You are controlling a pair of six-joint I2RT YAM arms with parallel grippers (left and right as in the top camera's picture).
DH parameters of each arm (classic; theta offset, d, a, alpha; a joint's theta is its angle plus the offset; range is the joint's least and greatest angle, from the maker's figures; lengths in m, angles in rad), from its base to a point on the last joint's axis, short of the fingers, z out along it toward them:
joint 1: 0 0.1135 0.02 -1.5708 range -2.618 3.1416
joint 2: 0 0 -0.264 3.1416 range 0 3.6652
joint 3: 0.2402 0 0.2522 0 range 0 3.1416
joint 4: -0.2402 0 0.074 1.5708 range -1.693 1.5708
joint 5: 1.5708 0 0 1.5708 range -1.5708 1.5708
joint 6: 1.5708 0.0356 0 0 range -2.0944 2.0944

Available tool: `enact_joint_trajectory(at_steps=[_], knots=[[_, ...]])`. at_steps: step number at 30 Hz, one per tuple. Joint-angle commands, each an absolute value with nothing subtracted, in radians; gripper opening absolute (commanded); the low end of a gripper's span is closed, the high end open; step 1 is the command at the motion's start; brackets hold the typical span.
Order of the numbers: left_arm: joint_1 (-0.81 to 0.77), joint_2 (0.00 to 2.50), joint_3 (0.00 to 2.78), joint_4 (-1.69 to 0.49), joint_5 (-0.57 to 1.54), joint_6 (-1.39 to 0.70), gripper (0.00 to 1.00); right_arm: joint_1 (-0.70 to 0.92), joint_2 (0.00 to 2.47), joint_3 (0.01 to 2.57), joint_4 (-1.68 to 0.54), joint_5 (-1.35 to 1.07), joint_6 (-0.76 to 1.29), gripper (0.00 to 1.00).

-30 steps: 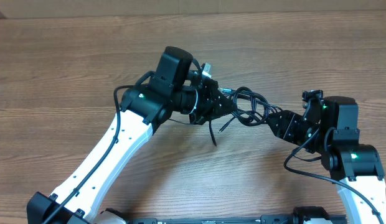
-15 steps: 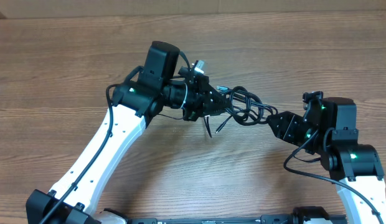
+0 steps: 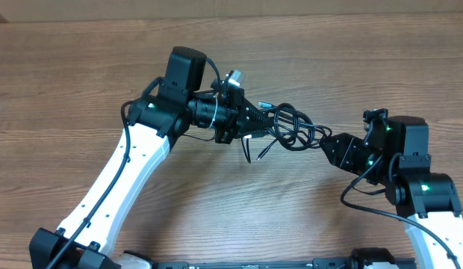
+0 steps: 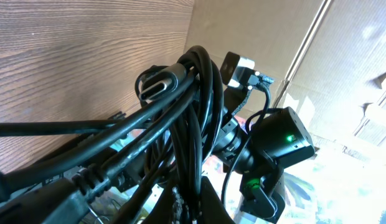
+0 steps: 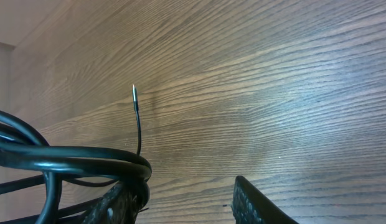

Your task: Untangle cables

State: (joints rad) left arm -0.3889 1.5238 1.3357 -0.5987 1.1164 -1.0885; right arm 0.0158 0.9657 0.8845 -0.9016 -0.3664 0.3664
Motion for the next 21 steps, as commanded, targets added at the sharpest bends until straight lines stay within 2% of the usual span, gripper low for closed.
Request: enact_joint_trajectory(at_steps=[1,8,14,21], knots=[[-0.347,1.511,1.359,-0.587,1.134,-1.054,0.04,0.005,0.969,0.888,-0.918,-0.248,0.374,0.44],[-0.346,1.511,1.359,-0.587,1.044,-1.059,0.04,0.005,0.969,0.888,-0.860,-0.389,0.383,0.45],[-0.338,1.511,1.359,-0.585,1.011,-1.231,0.04,0.004,0.969,0.888,-0.834,-0.449,0.685,0.44],[-0.294,1.511,1.359,-0.583,1.061,-1.299,0.04,0.004,0.969,0.888,-0.694,-0.690,0.712,0.42]])
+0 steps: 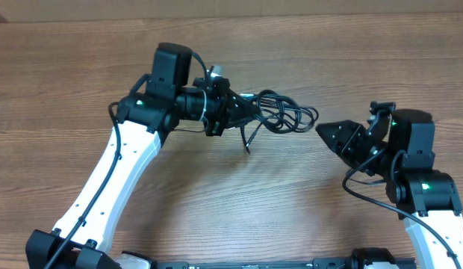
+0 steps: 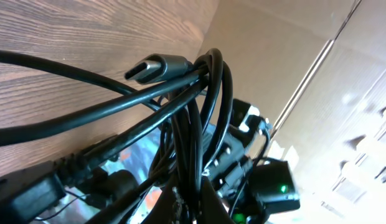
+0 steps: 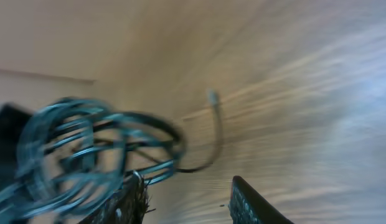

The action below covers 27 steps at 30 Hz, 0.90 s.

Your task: Untangle cables

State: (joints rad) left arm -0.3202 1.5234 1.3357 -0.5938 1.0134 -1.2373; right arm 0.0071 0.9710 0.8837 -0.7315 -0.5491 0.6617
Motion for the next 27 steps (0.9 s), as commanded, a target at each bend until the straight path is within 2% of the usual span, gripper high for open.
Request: enact_joint_trajectory(at_steps=[1,4,15,27], knots=[[-0.289,1.511,1.359,-0.578,1.075,-1.306,0.04,0.004,0.969,0.888,-0.677,-0.704,0.734,0.42],[-0.271,1.511,1.359,-0.522,1.131,-1.341,0.04,0.004,0.969,0.888,-0.621,-0.707,0.834,0.41],[-0.269,1.511,1.359,-0.333,1.189,-1.477,0.04,0.004,0.969,0.888,-0.559,-0.713,0.975,0.41],[-0.269,1.511,1.359,-0.331,1.224,-1.482,0.04,0.004,0.973,0.888,-0.443,-0.690,1.052,0.40]])
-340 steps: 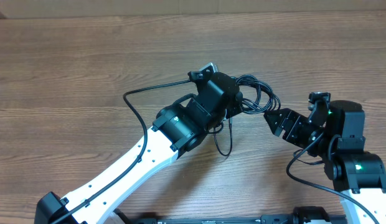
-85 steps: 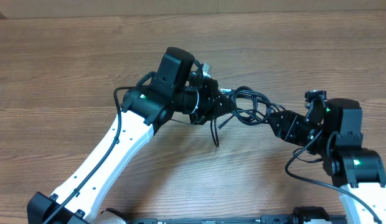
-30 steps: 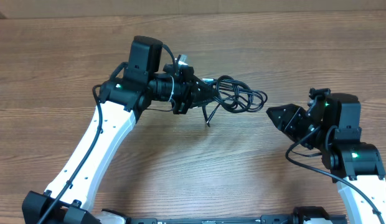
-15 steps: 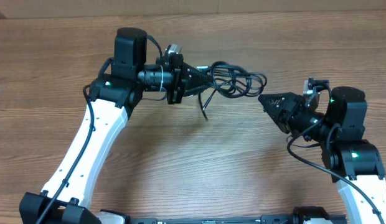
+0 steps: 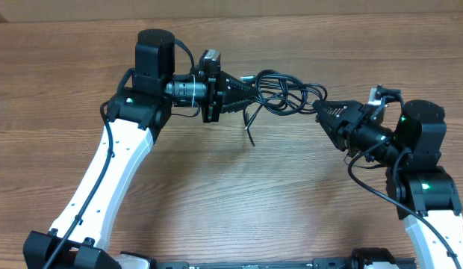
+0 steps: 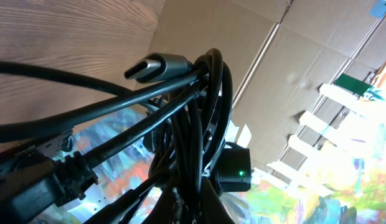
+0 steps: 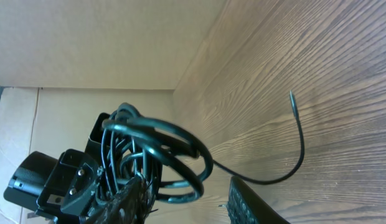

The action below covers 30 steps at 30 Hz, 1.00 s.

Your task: Untangle cables

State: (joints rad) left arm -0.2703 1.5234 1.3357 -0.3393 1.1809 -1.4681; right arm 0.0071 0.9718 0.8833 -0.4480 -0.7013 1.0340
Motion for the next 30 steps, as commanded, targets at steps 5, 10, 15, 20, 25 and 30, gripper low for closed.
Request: enact_joint_trajectory(at_steps=[5,10,15,20,25,30], knots=[[-0.282,1.511,1.359,-0.331,1.232,-1.490,0.04,0.004,0.994,0.888,-0.442,-0.675,1.051,0.38],[-0.305,1.511,1.359,-0.321,1.232,-1.491,0.04,0.005,1.012,0.888,-0.409,-0.673,1.042,0.36],[-0.329,1.511,1.359,-0.294,1.231,-1.505,0.04,0.006,1.017,0.888,-0.378,-0.636,1.019,0.32],[-0.349,1.511,1.359,-0.279,1.232,-1.505,0.04,0.005,1.017,0.888,-0.378,-0.590,1.005,0.19],[-0.366,1.511,1.359,-0.279,1.240,-1.503,0.04,0.005,1.017,0.888,-0.370,-0.544,0.951,0.11],[-0.381,1.511,1.359,-0.279,1.246,-1.456,0.04,0.005,1.017,0.888,-0.355,-0.501,0.863,0.04]])
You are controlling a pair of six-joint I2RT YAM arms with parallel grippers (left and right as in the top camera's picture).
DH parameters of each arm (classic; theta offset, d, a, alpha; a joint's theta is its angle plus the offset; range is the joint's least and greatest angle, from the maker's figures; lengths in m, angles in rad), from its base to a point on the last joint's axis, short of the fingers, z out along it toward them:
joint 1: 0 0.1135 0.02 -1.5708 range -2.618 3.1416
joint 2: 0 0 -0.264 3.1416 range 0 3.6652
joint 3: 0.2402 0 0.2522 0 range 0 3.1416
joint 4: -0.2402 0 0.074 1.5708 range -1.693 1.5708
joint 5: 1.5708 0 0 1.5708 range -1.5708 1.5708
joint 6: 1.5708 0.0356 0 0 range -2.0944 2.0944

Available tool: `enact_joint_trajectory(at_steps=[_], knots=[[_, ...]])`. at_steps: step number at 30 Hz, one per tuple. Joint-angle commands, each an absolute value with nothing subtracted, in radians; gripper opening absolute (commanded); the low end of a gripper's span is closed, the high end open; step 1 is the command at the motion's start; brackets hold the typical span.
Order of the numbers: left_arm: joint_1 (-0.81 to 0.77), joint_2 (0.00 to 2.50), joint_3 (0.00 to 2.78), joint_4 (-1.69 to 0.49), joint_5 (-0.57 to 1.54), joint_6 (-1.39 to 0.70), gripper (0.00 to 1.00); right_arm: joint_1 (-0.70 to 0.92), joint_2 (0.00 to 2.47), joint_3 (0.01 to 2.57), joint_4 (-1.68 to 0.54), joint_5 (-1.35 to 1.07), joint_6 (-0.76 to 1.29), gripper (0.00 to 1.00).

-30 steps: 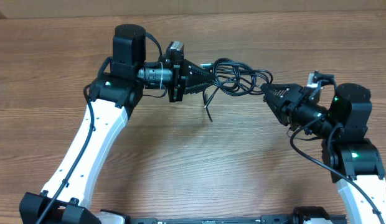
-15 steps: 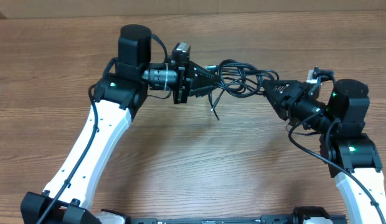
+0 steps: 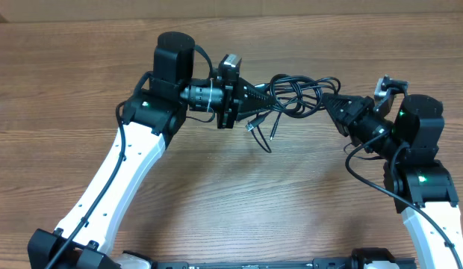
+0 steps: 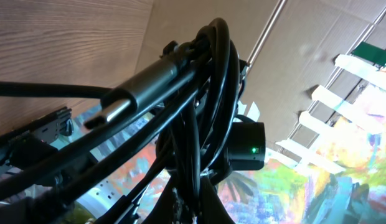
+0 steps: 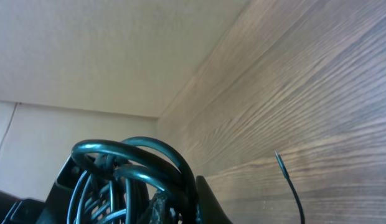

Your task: Untangle cables

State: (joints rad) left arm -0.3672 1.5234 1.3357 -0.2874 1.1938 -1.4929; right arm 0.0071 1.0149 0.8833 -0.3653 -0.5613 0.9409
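A tangle of black cables [image 3: 297, 93] hangs above the wooden table [image 3: 216, 202] between my two grippers. My left gripper [image 3: 261, 99] is shut on the bundle's left side; in the left wrist view its fingertips [image 4: 208, 205] pinch several strands, with a grey plug [image 4: 140, 87] sticking out. My right gripper [image 3: 332, 102] is shut on the loops at the bundle's right end [image 5: 137, 165]. Two loose ends [image 3: 270, 136] dangle below the bundle, and one thin end [image 5: 286, 180] shows in the right wrist view.
A cardboard wall [image 3: 231, 7] runs along the table's far edge. Both arms reach in from the near edge, the left arm's white link [image 3: 119, 187] crossing the left half of the table.
My right gripper was open beside the bundle's right loops; now it is shut on them. The bundle and my left gripper sit a little further right.
At first the bundle hung low at mid-table, its right loop against one finger of my open right gripper. Then the left gripper held it further back, apart from the right gripper. The open right gripper later stood at the loops, and now grips them.
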Motion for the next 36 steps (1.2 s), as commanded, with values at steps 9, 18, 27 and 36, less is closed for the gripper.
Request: enact_joint_trajectory(at_steps=[9,18,27,36], knots=[[-0.380,1.511,1.359,-0.284,1.151,-1.101,0.05,0.005,1.017,0.888,-0.350,-0.501,0.722,0.04],[-0.380,1.511,1.359,-0.403,0.965,-0.638,0.68,0.005,1.017,0.888,-0.393,-0.497,0.697,0.04],[-0.389,1.511,1.359,-0.652,0.730,-0.418,0.84,0.005,1.016,0.888,-0.426,-0.502,0.675,0.04],[-0.523,1.511,1.359,-0.673,0.529,-0.193,0.86,0.005,1.016,0.888,-0.474,-0.571,0.651,0.04]])
